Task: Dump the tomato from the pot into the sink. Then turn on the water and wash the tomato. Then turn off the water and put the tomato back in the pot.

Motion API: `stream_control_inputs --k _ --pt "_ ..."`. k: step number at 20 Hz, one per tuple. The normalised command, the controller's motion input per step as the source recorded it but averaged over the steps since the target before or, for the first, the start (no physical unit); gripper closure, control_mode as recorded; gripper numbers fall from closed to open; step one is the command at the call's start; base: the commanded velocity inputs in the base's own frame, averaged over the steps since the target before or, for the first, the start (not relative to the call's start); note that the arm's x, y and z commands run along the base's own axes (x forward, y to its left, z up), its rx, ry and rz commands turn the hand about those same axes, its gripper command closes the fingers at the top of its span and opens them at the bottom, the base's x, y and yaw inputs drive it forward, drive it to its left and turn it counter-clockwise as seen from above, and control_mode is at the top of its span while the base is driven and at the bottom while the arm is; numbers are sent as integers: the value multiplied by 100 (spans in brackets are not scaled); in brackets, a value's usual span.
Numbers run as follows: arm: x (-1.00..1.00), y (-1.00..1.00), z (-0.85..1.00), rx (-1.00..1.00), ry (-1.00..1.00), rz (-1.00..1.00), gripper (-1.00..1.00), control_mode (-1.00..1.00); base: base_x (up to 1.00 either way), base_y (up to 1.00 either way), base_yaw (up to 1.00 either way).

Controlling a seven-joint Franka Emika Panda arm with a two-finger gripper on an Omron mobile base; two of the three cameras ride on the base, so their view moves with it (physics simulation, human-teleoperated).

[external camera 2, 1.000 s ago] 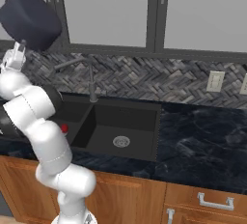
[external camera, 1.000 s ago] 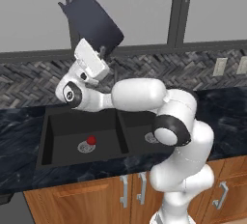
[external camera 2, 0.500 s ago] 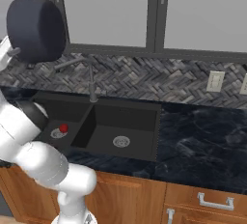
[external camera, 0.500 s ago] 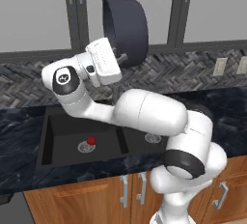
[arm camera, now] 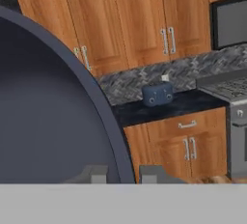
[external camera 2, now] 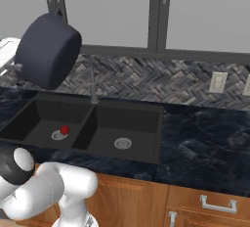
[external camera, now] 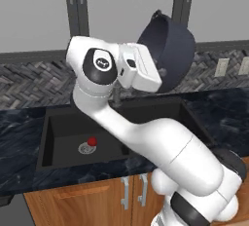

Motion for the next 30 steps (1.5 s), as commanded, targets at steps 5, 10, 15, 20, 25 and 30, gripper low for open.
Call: stream_control_inputs --k 5,10,15,20,25,30 --pt "-46 -85 -3 41 21 0 100 -100 0 0 0" --pt "-2 -88 -5 41 20 4 100 -100 0 0 0" --pt "0 -96 -13 41 10 10 100 -100 0 0 0" --pt "5 -93 -21 38 3 11 100 -100 0 0 0" --pt "21 -75 -25 29 12 8 100 -100 0 0 0" --pt "32 -67 -30 22 14 3 100 -100 0 0 0"
